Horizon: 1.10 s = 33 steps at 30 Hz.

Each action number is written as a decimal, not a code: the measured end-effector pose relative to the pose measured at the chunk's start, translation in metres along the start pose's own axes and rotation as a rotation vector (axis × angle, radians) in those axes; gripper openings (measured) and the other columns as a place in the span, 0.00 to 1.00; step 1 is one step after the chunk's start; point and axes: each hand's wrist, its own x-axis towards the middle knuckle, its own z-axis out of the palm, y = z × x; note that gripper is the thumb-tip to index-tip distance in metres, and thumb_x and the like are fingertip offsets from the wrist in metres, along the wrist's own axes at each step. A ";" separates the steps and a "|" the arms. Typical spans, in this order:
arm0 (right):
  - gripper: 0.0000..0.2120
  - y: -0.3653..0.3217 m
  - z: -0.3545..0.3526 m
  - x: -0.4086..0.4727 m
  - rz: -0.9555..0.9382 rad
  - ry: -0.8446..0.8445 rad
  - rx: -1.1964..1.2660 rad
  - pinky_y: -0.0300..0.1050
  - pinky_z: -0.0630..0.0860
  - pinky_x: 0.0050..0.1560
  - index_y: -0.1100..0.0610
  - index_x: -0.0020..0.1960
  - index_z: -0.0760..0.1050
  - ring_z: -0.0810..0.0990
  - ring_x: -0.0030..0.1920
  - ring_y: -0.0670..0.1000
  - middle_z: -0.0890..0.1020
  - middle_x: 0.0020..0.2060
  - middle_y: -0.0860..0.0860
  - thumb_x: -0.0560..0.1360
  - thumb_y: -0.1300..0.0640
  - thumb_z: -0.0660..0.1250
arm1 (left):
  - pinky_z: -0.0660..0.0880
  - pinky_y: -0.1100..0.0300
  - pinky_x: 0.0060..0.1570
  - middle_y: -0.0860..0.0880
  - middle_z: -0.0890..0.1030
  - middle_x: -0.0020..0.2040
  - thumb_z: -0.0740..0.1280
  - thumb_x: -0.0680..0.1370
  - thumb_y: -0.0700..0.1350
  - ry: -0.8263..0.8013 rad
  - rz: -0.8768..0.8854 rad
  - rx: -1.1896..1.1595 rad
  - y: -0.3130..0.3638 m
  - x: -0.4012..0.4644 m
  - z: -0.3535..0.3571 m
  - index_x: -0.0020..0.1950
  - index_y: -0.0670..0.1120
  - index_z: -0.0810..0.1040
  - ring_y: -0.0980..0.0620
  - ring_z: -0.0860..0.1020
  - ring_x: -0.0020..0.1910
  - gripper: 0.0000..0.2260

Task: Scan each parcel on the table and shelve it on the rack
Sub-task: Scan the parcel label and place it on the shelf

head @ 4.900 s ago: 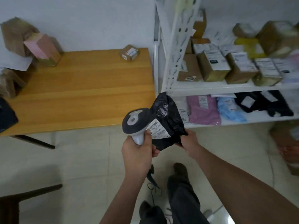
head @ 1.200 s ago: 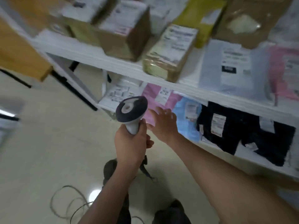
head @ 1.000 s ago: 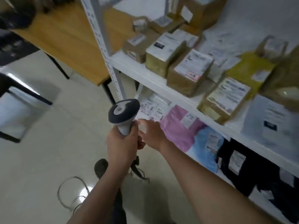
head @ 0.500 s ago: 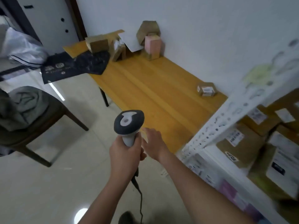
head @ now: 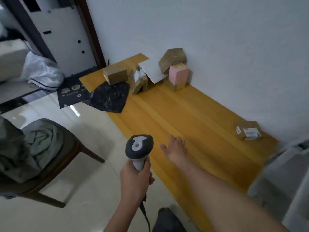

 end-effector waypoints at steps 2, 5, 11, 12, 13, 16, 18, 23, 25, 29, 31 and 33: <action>0.26 -0.015 -0.008 0.028 -0.020 -0.008 0.021 0.57 0.69 0.62 0.53 0.74 0.59 0.59 0.71 0.60 0.63 0.71 0.56 0.81 0.41 0.56 | 0.79 0.57 0.30 0.40 0.80 0.30 0.66 0.80 0.45 0.026 0.000 -0.023 0.022 0.030 0.006 0.41 0.36 0.76 0.43 0.81 0.30 0.13; 0.27 -0.038 -0.028 0.066 -0.056 -0.012 0.054 0.57 0.68 0.63 0.54 0.76 0.57 0.59 0.71 0.60 0.62 0.72 0.57 0.82 0.41 0.55 | 0.79 0.55 0.31 0.41 0.80 0.30 0.66 0.80 0.46 0.035 0.029 -0.028 0.058 0.075 0.012 0.42 0.37 0.76 0.46 0.81 0.28 0.13; 0.27 -0.083 -0.066 0.153 -0.080 0.071 0.133 0.56 0.69 0.64 0.53 0.76 0.57 0.59 0.71 0.59 0.63 0.72 0.56 0.81 0.43 0.56 | 0.80 0.56 0.29 0.42 0.80 0.30 0.66 0.80 0.48 0.038 0.075 -0.007 0.098 0.168 0.018 0.44 0.36 0.77 0.48 0.82 0.27 0.14; 0.27 -0.088 -0.070 0.169 -0.078 0.088 0.140 0.56 0.68 0.64 0.52 0.77 0.57 0.59 0.71 0.59 0.62 0.73 0.55 0.82 0.43 0.56 | 0.79 0.58 0.28 0.43 0.81 0.30 0.66 0.80 0.47 0.047 0.080 -0.009 0.102 0.186 0.019 0.44 0.37 0.77 0.48 0.82 0.27 0.13; 0.27 -0.093 -0.072 0.185 -0.076 0.104 0.138 0.56 0.68 0.64 0.52 0.77 0.56 0.58 0.72 0.59 0.62 0.73 0.55 0.82 0.44 0.56 | 0.78 0.59 0.27 0.43 0.81 0.29 0.66 0.80 0.47 0.050 0.084 -0.013 0.107 0.204 0.019 0.44 0.37 0.77 0.48 0.82 0.27 0.13; 0.26 -0.106 -0.075 0.235 -0.065 0.128 0.111 0.57 0.67 0.66 0.49 0.78 0.54 0.57 0.73 0.59 0.58 0.75 0.53 0.82 0.46 0.55 | 0.77 0.62 0.25 0.42 0.80 0.29 0.67 0.80 0.45 0.002 0.101 -0.027 0.121 0.262 0.021 0.44 0.37 0.77 0.47 0.82 0.27 0.12; 0.26 -0.117 -0.073 0.269 -0.039 0.128 0.090 0.56 0.67 0.67 0.48 0.78 0.52 0.56 0.73 0.59 0.56 0.77 0.51 0.83 0.47 0.55 | 0.77 0.61 0.26 0.41 0.80 0.29 0.67 0.79 0.45 -0.053 0.107 -0.041 0.125 0.299 0.021 0.43 0.36 0.77 0.45 0.81 0.27 0.12; 0.28 -0.146 -0.065 0.349 0.055 0.108 0.015 0.55 0.65 0.69 0.44 0.79 0.49 0.54 0.76 0.60 0.49 0.79 0.48 0.82 0.49 0.57 | 0.79 0.58 0.27 0.43 0.79 0.28 0.67 0.80 0.45 -0.205 0.092 0.007 0.131 0.389 0.013 0.42 0.36 0.76 0.44 0.81 0.28 0.13; 0.28 -0.152 -0.065 0.377 0.071 0.107 -0.013 0.56 0.65 0.69 0.44 0.79 0.50 0.55 0.76 0.60 0.47 0.79 0.46 0.82 0.50 0.57 | 0.80 0.54 0.29 0.44 0.80 0.27 0.67 0.80 0.46 -0.258 0.088 0.035 0.134 0.418 0.011 0.41 0.37 0.76 0.44 0.81 0.28 0.13; 0.26 -0.156 -0.061 0.419 0.114 0.102 -0.081 0.59 0.64 0.70 0.47 0.78 0.57 0.53 0.76 0.61 0.42 0.79 0.44 0.81 0.55 0.59 | 0.82 0.47 0.33 0.45 0.80 0.26 0.67 0.79 0.45 -0.320 0.066 0.080 0.134 0.462 0.009 0.38 0.38 0.76 0.42 0.81 0.29 0.14; 0.26 -0.155 -0.060 0.433 0.127 0.083 -0.112 0.61 0.61 0.71 0.49 0.76 0.61 0.50 0.77 0.61 0.40 0.78 0.42 0.80 0.61 0.60 | 0.81 0.46 0.32 0.44 0.80 0.26 0.67 0.79 0.45 -0.341 0.037 0.094 0.131 0.474 0.009 0.38 0.37 0.76 0.41 0.81 0.29 0.14; 0.28 -0.153 -0.059 0.441 0.115 0.098 -0.120 0.62 0.57 0.73 0.53 0.77 0.59 0.48 0.78 0.60 0.41 0.79 0.42 0.79 0.64 0.60 | 0.81 0.47 0.31 0.43 0.80 0.27 0.67 0.79 0.45 -0.354 0.013 0.097 0.129 0.482 0.009 0.39 0.36 0.77 0.41 0.81 0.30 0.14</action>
